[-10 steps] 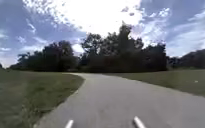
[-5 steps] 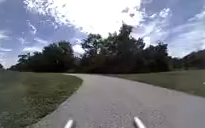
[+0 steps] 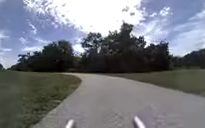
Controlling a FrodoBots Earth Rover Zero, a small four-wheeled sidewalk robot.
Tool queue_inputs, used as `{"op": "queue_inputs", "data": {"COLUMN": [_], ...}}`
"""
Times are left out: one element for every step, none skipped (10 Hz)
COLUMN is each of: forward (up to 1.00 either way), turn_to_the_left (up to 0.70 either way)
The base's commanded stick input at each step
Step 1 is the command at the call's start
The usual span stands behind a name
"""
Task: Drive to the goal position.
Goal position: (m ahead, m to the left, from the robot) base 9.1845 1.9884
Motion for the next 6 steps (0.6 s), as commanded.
{"op": "queue_inputs", "data": {"forward": [0.70, 0.70, 0.70, 0.70, 0.70, 0.70], "turn_to_the_left": [0.00, 0.00, 0.00, 0.00, 0.00, 0.00]}}
